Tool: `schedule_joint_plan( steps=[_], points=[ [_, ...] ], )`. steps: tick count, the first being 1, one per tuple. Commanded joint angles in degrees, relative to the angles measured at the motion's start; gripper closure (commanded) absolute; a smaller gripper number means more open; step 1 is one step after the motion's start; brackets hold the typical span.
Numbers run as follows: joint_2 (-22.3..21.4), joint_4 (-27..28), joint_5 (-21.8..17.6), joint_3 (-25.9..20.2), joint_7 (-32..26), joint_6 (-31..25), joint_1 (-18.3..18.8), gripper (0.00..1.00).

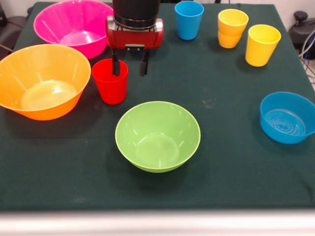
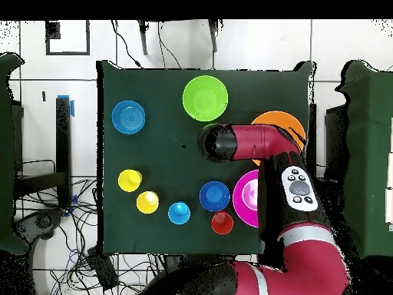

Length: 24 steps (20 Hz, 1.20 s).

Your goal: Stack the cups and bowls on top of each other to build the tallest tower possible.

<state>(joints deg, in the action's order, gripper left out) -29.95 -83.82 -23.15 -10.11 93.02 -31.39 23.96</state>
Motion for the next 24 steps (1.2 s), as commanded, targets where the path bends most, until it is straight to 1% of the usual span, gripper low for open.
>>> schedule_joint_plan(
  steps=[1,9,15,21,22,24],
  points=[
    [4.74,2.39,-3.06,-0.48,0.53,0.61,0.73,0.0],
    [7.54,5.1,-2.89,0.08,1.68,0.73,-0.39,0.0],
    [8.19,5.68,-2.67,0.67,1.94,0.74,-0.94,0.0],
    [7.87,5.01,-2.11,1.06,1.5,-0.04,-1.05,0.0],
    [7.88,4.92,-2.0,1.12,1.44,-0.06,-1.03,1.0],
    [7.89,4.89,-1.92,1.17,1.42,-0.29,-1.03,1.0]
  ],
)
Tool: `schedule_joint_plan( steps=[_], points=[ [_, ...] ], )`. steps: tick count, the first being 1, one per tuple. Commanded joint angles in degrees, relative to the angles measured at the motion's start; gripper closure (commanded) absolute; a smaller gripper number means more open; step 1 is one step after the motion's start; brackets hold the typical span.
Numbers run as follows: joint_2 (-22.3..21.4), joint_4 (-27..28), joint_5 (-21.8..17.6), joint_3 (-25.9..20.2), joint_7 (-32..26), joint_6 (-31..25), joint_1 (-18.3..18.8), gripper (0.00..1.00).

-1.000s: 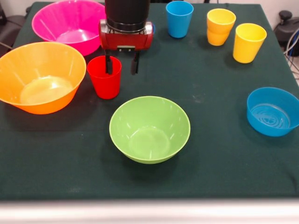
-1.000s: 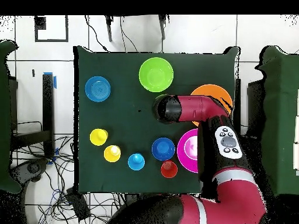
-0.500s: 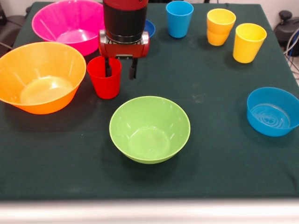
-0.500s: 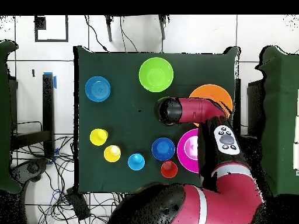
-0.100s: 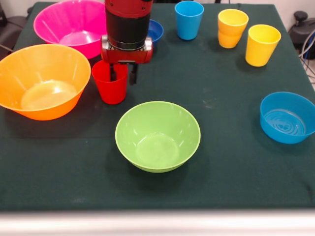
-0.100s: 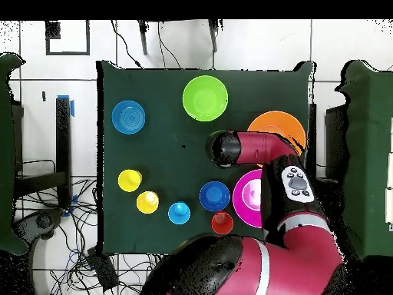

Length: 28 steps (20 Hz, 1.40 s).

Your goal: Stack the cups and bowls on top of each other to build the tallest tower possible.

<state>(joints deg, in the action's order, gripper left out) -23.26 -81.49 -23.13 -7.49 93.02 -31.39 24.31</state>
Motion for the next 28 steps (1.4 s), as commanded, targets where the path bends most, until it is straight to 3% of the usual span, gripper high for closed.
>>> schedule_joint_plan(
  steps=[1,11,18,28],
  points=[
    [1.2,2.55,-1.91,-1.42,1.41,-0.41,-1.38,1.0],
    [0.55,3.31,-1.28,-1.75,0.65,-2.1,-1.49,1.0],
    [-5.36,1.15,0.31,-1.8,-0.05,-6.9,-2.39,1.0],
    [-7.53,3.02,2.59,-2.73,1.72,-11.17,-4.17,1.0]
  ],
)
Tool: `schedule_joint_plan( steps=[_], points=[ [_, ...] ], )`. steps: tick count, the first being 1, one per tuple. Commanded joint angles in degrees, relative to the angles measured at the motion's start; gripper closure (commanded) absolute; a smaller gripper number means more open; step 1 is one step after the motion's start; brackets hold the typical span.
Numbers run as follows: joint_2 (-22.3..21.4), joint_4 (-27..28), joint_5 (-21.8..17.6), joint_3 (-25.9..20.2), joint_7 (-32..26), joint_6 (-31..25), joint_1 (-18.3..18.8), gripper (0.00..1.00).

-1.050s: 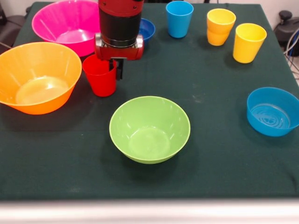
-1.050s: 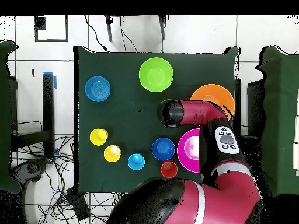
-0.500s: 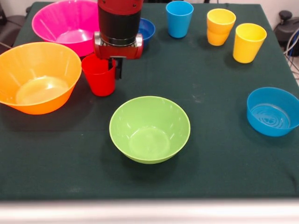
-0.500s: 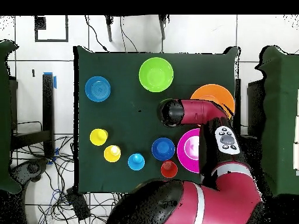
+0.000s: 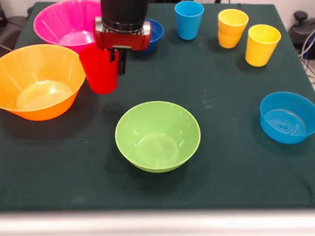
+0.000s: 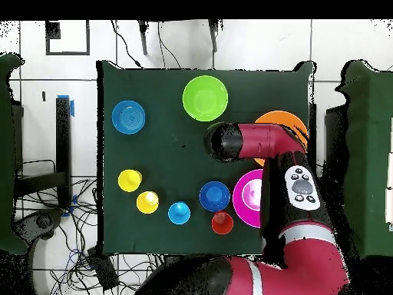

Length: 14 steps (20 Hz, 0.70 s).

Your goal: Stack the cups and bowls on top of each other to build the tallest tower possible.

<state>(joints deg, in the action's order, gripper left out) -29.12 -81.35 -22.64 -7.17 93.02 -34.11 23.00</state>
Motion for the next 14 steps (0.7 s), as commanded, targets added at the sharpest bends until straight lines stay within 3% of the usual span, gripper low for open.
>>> schedule_joint_plan(
  steps=[1,14],
  points=[
    [-1.7,3.34,2.22,-2.96,1.9,-8.86,-3.21,1.0],
    [0.49,7.69,4.98,-2.01,6.62,-7.86,-8.06,1.0]
  ],
)
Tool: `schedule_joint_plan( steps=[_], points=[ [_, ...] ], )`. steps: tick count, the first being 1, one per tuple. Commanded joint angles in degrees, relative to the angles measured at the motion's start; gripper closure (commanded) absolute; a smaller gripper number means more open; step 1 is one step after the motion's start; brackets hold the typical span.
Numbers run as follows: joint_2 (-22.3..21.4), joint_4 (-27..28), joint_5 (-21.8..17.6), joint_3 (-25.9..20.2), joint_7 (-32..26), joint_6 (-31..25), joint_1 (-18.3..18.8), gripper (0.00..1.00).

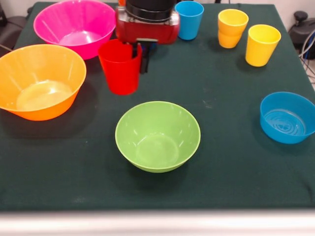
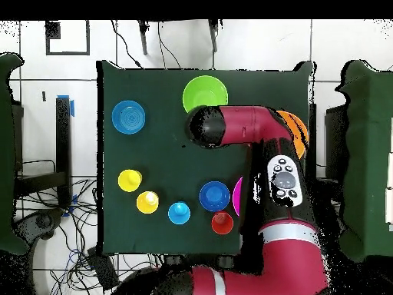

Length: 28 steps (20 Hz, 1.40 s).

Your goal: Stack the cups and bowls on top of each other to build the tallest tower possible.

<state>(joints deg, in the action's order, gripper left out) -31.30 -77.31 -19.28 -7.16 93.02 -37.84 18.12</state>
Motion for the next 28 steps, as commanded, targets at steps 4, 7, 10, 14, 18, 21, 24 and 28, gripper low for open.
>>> schedule_joint_plan(
  steps=[4,7,10,14,18,21,24,28],
  points=[
    [3.77,4.64,2.47,-1.21,7.49,-3.69,-4.53,1.0],
    [5.11,6.77,2.91,-1.16,7.21,-3.96,-4.91,1.0],
    [6.36,8.51,3.41,-0.97,7.08,-4.43,-5.25,1.0],
    [7.63,10.06,3.88,-0.27,6.81,-4.19,-5.56,1.0],
    [9.84,13.25,3.38,-0.56,4.11,-4.36,-4.7,1.0],
    [10.68,14.07,3.27,-0.89,2.88,-4.44,-4.04,1.0],
    [11.12,14.04,3.01,-0.66,2.72,-3.84,-3.77,1.0],
    [12.02,14.65,2.77,-0.53,1.93,-4.15,-3.3,1.0]
  ],
)
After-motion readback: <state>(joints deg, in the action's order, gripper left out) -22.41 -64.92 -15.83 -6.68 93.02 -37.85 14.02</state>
